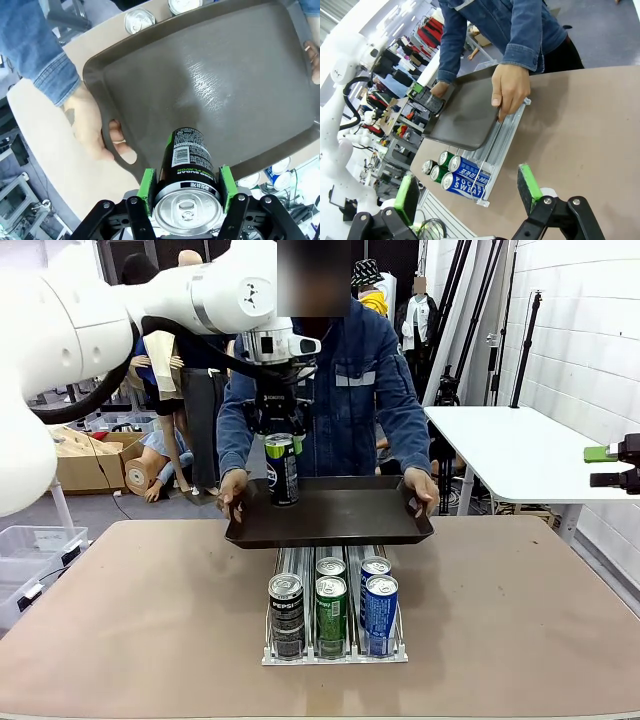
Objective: Retrieve and hand over the desired beverage to the person.
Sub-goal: Place the picked can on the Handle tray extended by the person.
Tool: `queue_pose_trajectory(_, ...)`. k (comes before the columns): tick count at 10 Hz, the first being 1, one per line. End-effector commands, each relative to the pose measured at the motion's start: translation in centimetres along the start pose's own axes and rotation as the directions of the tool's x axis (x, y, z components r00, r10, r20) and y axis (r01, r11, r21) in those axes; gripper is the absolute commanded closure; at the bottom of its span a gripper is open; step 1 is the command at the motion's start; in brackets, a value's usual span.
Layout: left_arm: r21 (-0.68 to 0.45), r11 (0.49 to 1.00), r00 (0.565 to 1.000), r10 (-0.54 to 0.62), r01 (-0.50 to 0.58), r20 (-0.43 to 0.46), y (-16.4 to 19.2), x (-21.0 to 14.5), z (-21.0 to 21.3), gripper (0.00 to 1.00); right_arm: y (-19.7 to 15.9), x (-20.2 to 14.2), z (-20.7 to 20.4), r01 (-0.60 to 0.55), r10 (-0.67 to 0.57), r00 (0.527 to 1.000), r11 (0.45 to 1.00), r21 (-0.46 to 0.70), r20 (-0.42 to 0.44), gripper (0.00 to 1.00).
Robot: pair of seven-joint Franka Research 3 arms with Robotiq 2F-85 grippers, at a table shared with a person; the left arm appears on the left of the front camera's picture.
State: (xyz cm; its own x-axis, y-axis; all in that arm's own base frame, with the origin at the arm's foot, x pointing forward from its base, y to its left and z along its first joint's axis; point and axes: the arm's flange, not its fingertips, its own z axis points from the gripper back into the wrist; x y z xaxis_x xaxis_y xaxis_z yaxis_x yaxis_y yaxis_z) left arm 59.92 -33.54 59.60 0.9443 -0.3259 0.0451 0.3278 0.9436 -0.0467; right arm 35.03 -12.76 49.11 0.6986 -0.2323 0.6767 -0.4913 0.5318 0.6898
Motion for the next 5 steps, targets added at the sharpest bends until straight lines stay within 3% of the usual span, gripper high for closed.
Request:
queue_pose_trajectory(1,0.032,0.999,1.000,0.025,-0.025,-0.005,-0.9,1.7,0.5,1.00,0.0,0.0,-0.1,-0.004,0.004,1.000,1.000,0.003,0.000,0.00)
queue_pose_trajectory(5,0.059,0.998,0.999,0.010,-0.008,-0.033,-2.0,1.3,-1.9,1.00,0.0,0.0,-0.1,-0.004,0.004,1.000,1.000,0.003,0.000,0.00)
